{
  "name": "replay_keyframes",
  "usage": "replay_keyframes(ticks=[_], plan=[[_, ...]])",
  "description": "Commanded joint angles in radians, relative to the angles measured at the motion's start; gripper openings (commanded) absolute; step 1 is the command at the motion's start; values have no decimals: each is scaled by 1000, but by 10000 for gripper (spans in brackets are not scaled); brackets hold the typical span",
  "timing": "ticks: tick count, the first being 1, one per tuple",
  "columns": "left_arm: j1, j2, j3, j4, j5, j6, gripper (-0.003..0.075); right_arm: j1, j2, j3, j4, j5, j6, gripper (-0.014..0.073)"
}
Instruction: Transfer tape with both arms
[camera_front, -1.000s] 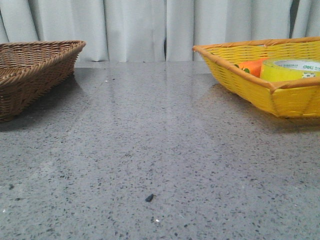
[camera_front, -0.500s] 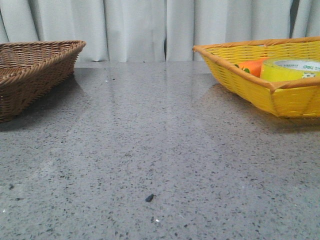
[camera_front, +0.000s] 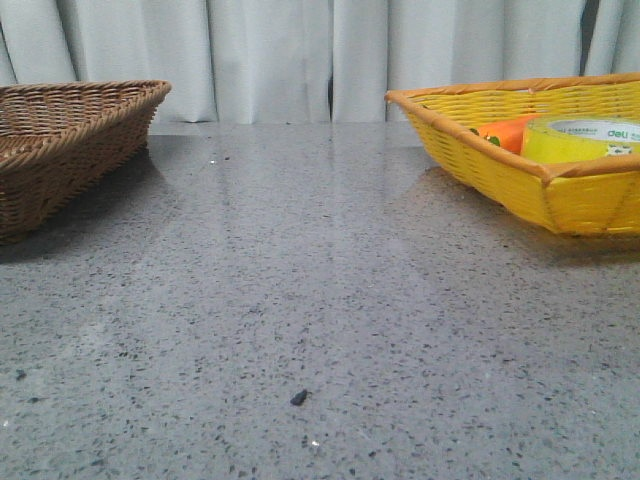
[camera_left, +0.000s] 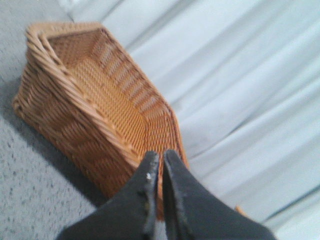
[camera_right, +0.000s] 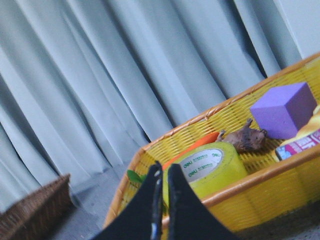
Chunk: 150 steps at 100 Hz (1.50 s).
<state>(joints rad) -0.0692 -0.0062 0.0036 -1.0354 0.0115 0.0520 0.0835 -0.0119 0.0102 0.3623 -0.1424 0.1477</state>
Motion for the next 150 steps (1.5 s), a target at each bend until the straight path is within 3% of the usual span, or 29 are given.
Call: replay_keyframes(ticks=[1, 11, 18, 26, 33, 44, 53, 60, 80, 97, 133, 142, 150], plan=[[2, -29, -5, -25, -81, -5, -20, -5, -9, -43, 55, -80, -6, -67], [-1, -22, -63, 91, -40, 23, -19, -5, 40, -148, 26, 8, -14, -66], [-1, 6, -130, 223, 42, 44, -6, -5, 115, -244, -78, 114, -14, -64], [-1, 61, -216, 382, 144, 54, 86, -5, 230, -378, -209, 240, -14, -37], [-1, 125, -291, 488, 209, 54, 232, -5, 351, -500, -273, 347, -14, 42], [-1, 237, -404, 557, 297, 63, 441, -5, 554, -700, -292, 529, -20, 244], [-1, 316, -477, 559, 382, 155, 472, 3, 714, -878, -292, 684, -73, 393], [-1, 375, -532, 559, 452, 227, 472, 28, 831, -1013, -292, 817, -127, 440], [-29, 449, -597, 539, 453, 245, 472, 102, 1161, -1336, -306, 1120, -148, 435], [-58, 449, -597, 539, 457, 245, 472, 113, 1404, -1490, -326, 1296, -148, 435], [-62, 449, -597, 539, 464, 247, 472, 113, 1651, -1519, -329, 1260, -148, 431], [-62, 449, -597, 539, 464, 247, 472, 113, 1672, -1519, -330, 1238, -148, 348], [-62, 449, -597, 539, 464, 247, 471, 113, 1682, -1519, -332, 1229, -148, 140]])
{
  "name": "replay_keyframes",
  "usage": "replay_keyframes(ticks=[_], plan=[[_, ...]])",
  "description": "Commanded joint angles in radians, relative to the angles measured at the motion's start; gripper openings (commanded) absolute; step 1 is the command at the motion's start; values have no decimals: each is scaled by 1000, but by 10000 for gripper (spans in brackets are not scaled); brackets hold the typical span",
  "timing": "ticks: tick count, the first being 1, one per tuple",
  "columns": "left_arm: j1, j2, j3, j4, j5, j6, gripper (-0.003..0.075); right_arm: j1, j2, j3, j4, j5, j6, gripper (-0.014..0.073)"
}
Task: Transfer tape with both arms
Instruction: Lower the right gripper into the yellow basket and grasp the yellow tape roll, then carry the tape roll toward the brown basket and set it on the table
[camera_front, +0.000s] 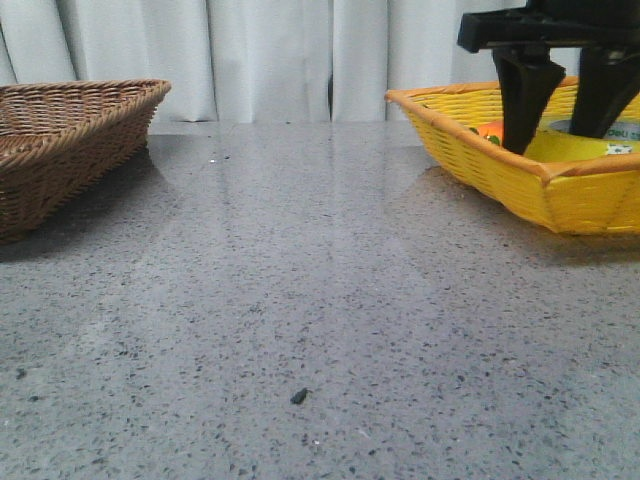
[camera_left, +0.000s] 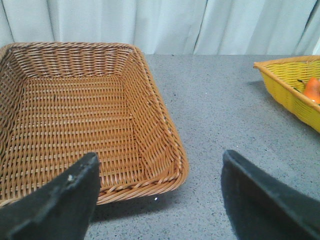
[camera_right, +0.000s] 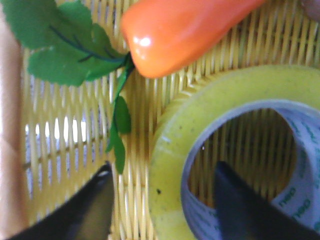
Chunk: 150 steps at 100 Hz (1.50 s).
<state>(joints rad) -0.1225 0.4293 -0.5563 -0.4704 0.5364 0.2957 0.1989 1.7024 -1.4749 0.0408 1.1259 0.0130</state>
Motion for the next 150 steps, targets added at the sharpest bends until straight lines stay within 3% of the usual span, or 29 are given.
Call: replay_keyframes(ticks=[1, 7, 25, 39, 65, 84, 115, 125, 142, 150], plan=[[-9, 13, -37, -26, -61, 3, 471, -2, -33, -34, -11, -42, -13, 118], [-9, 13, -37, -26, -61, 3, 471, -2, -33, -34, -17, -46, -13, -73], [-9, 13, -37, -26, -61, 3, 471, 3, -78, -77, -23, -44, -21, -67], [-25, 13, -37, -26, -61, 3, 471, 29, -147, -238, -23, -44, -21, -67], [-48, 15, -37, -26, -61, 6, 471, 227, -134, -611, 14, -88, -21, -67], [-48, 15, -37, -26, -61, 6, 471, 399, -15, -632, 16, -92, -21, -67], [-66, 15, -37, -26, -36, 6, 471, 413, 265, -632, -7, -18, -21, -62], [-89, 15, -37, -26, -36, 10, 471, 413, 284, -630, -7, -14, -13, 27], [-121, 27, -37, -24, -38, 33, 471, 413, 274, -630, -7, -2, -13, 421], [-129, 50, -42, -24, -38, 39, 471, 413, 240, -632, 0, 25, -13, 504]])
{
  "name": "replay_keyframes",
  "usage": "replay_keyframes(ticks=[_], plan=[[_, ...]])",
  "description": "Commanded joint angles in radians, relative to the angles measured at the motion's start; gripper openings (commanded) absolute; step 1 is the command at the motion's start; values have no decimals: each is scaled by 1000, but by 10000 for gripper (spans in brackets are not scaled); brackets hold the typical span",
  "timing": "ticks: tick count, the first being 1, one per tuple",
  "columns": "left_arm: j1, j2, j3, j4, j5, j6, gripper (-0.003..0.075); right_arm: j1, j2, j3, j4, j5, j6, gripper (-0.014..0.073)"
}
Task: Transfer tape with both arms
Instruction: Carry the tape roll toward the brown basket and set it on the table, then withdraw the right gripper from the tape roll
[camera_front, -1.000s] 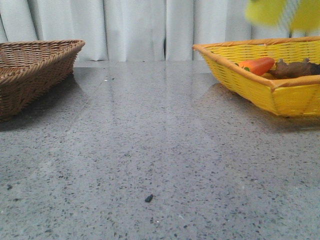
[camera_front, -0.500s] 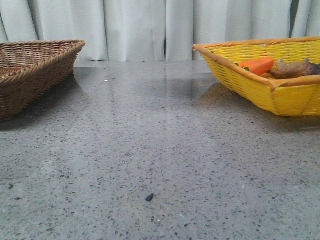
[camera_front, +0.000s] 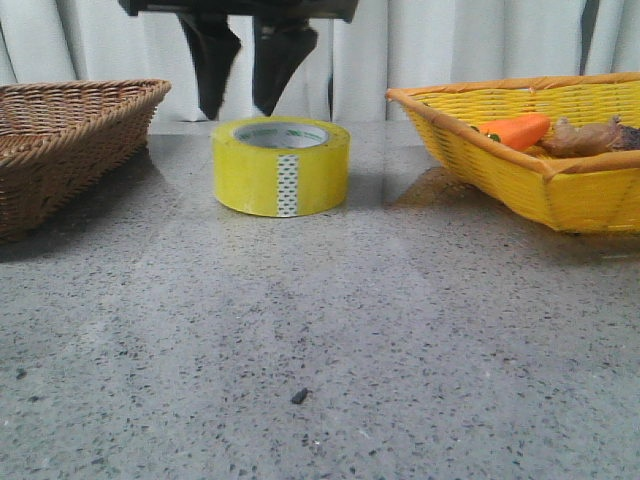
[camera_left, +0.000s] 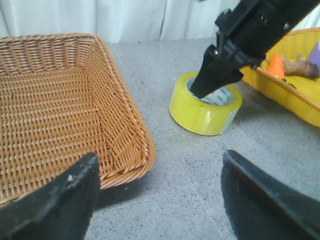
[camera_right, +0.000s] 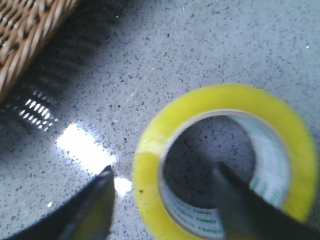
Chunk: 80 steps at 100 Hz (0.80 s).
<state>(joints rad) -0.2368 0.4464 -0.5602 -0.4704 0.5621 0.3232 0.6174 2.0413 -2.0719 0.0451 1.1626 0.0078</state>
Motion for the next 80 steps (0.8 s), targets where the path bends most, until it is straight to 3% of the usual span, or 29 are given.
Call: replay_keyframes(ticks=[1, 10, 25, 45, 65, 80], plan=[[-15, 33, -38, -24, -63, 12, 471, -5, -102, -35, -2, -8, -8, 504], [-26, 65, -63, -24, -63, 12, 471, -5, -183, -35, 7, 37, -2, 384], [-55, 160, -170, -24, -41, 31, 435, 11, -383, -33, 27, 88, -21, -76], [-106, 400, -400, -24, 63, 90, 394, 85, -729, 83, 29, 82, -21, -62], [-149, 687, -692, -26, 157, 90, 394, 91, -1081, 435, -29, -91, 23, -62], [-155, 901, -909, -37, 289, 19, 393, 91, -1325, 706, -141, -207, 184, -62]])
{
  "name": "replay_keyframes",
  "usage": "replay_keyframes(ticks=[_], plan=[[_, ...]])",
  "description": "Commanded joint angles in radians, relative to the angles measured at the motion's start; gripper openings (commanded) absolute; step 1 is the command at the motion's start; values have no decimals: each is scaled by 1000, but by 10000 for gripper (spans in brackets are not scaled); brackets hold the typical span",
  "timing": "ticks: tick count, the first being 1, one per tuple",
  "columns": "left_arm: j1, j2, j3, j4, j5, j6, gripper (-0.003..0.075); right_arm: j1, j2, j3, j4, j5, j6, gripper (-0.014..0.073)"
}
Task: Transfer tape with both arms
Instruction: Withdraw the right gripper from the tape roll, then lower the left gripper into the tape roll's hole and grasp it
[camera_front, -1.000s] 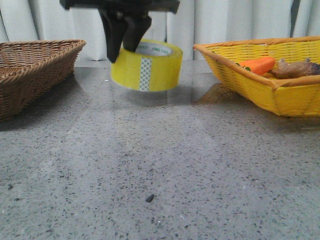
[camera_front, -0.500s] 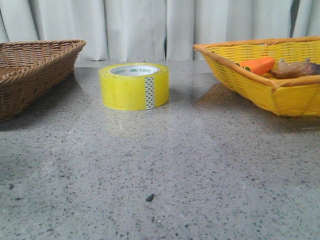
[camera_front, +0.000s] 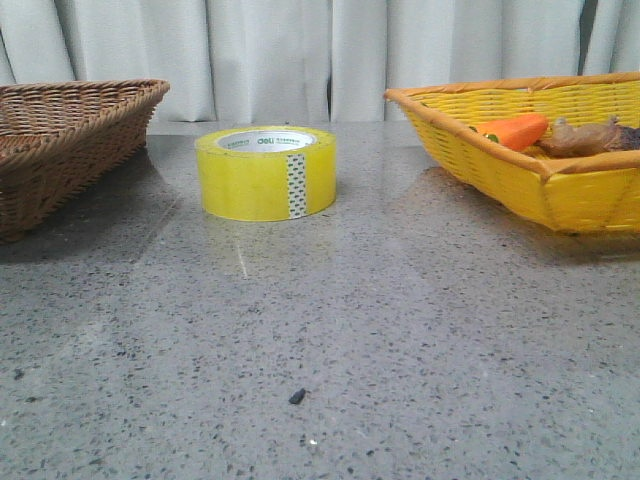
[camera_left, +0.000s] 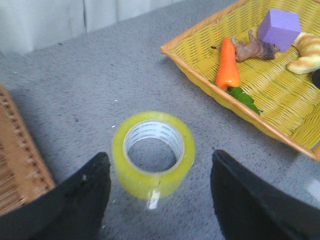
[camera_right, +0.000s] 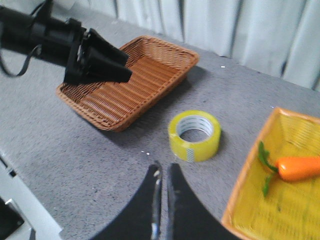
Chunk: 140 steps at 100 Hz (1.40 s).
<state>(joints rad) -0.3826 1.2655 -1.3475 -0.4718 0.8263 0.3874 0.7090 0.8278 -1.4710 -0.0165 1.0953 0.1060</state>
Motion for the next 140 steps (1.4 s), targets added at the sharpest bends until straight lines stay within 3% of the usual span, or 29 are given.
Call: replay_keyframes(ticks=[1, 15, 28, 55, 103, 115, 134, 140], plan=[[-10, 92, -141, -36, 31, -50, 393, -1, -121, 127, -83, -145, 93, -62], [-10, 276, -299, -38, 121, -109, 393, -1, -278, 281, -135, -225, 187, -62], [-27, 412, -369, -30, 141, -122, 400, -1, -344, 312, -156, -220, 232, -62], [-62, 535, -373, 117, 116, -122, 481, -1, -319, 312, -128, -188, 234, -62], [-59, 641, -367, 133, 83, -122, 473, -1, -254, 312, -115, -186, 234, -64], [-59, 650, -367, 133, 81, -122, 386, -1, -254, 312, -115, -181, 234, -64], [-59, 650, -367, 124, 62, -120, -11, -1, -254, 312, -115, -181, 234, -64], [-59, 643, -367, 98, 62, -102, -21, -1, -254, 312, -115, -176, 234, -64]])
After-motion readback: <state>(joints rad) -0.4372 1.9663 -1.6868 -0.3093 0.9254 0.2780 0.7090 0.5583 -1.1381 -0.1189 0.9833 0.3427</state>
